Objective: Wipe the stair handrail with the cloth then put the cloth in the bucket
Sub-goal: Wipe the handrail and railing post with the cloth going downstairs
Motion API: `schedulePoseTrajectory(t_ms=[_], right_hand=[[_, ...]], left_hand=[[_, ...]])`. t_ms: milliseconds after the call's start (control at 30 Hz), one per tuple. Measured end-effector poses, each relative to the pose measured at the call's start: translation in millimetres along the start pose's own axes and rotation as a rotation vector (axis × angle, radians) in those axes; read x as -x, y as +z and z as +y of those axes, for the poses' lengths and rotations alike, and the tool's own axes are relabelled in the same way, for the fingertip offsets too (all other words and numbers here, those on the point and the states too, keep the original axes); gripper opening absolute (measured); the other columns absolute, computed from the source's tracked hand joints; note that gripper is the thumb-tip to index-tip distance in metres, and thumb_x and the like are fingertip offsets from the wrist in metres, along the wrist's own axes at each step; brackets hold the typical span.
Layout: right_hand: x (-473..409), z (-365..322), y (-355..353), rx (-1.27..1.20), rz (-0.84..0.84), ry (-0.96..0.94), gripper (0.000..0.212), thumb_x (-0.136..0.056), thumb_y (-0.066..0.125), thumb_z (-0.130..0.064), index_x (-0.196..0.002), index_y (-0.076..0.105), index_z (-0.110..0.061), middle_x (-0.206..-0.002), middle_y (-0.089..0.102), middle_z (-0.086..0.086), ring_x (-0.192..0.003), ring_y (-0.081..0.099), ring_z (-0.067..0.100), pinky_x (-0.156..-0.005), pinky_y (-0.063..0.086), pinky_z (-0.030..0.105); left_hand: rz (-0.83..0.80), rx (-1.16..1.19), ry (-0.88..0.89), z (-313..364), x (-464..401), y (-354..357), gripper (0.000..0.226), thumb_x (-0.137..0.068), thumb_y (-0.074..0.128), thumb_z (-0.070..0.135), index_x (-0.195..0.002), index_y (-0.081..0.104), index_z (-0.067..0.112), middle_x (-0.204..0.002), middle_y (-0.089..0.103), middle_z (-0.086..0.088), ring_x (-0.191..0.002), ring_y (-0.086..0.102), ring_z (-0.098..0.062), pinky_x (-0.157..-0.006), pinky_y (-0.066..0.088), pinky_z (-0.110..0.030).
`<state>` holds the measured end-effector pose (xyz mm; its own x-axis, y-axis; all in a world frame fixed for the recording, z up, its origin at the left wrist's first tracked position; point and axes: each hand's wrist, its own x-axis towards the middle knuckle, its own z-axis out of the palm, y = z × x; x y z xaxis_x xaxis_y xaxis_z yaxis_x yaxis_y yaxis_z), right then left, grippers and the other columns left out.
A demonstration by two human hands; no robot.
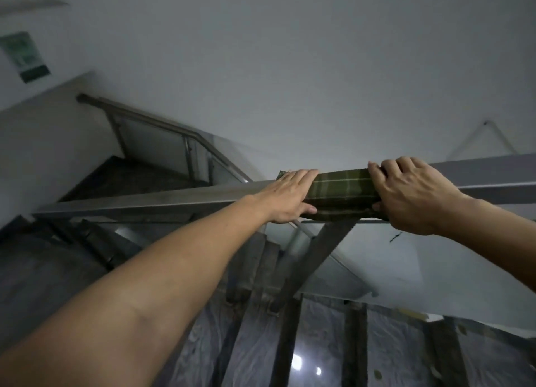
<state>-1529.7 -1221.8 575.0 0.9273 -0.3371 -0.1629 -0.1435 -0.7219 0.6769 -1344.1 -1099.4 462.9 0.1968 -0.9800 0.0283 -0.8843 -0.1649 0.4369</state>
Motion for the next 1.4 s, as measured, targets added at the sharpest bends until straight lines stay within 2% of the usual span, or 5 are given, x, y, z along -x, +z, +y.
schedulePoseTrajectory(t_ms=[300,467,833,1067,1400], right_hand=[[-112.4,-148.8,-22.4,-0.056,0.012,-0.047,0.070,-0.091,0.030,-0.049,-0.139,0.025,0.002,-0.120,0.056,0.019,-0.099,0.056,0.034,-0.088,0.048,0.043],[-174.1,-234.0,-41.4,-0.088,-0.006,-0.082,0.069,-0.094,0.030,-0.044,-0.144,0.016,0.003,-0.128,0.050,0.021,-0.109,0.054,0.034,-0.095,0.046,0.043],[-295.0,-389.7,-72.8,-0.178,-0.076,-0.102,0.061,-0.093,0.031,-0.035,-0.139,0.023,0.005,-0.126,0.050,0.024,-0.110,0.052,0.039,-0.097,0.043,0.049],[-372.2,-490.3,-91.4,-0.209,-0.086,-0.105,0.057,-0.092,0.031,-0.033,-0.134,0.029,0.005,-0.122,0.052,0.024,-0.106,0.053,0.039,-0.094,0.043,0.049],[-484.2,-636.8,-109.3,-0.214,-0.074,-0.126,0.060,-0.094,0.028,-0.034,-0.138,0.024,0.006,-0.123,0.050,0.025,-0.107,0.052,0.039,-0.095,0.042,0.049]], left_hand=[[-0.011,0.001,-0.114,-167.6,62.0,30.8,0.089,-0.091,0.058,0.035,-0.153,-0.001,0.011,-0.162,0.005,-0.012,-0.150,0.005,-0.026,-0.120,0.001,-0.034],[-0.020,0.031,-0.148,-267.4,92.9,48.3,0.089,-0.087,0.064,0.032,-0.151,0.006,0.012,-0.161,0.013,-0.012,-0.150,0.009,-0.026,-0.123,0.006,-0.041],[-0.028,0.035,-0.181,-452.7,157.5,73.9,0.084,-0.085,0.067,0.027,-0.148,0.015,0.010,-0.154,0.023,-0.014,-0.147,0.017,-0.029,-0.122,0.010,-0.042],[-0.036,0.032,-0.218,-567.2,199.0,87.5,0.079,-0.086,0.066,0.026,-0.146,0.018,0.010,-0.151,0.025,-0.014,-0.146,0.017,-0.027,-0.119,0.008,-0.038],[-0.018,-0.012,-0.223,-737.0,257.7,114.8,0.078,-0.087,0.064,0.026,-0.147,0.018,0.006,-0.152,0.026,-0.015,-0.145,0.019,-0.027,-0.119,0.008,-0.035]])
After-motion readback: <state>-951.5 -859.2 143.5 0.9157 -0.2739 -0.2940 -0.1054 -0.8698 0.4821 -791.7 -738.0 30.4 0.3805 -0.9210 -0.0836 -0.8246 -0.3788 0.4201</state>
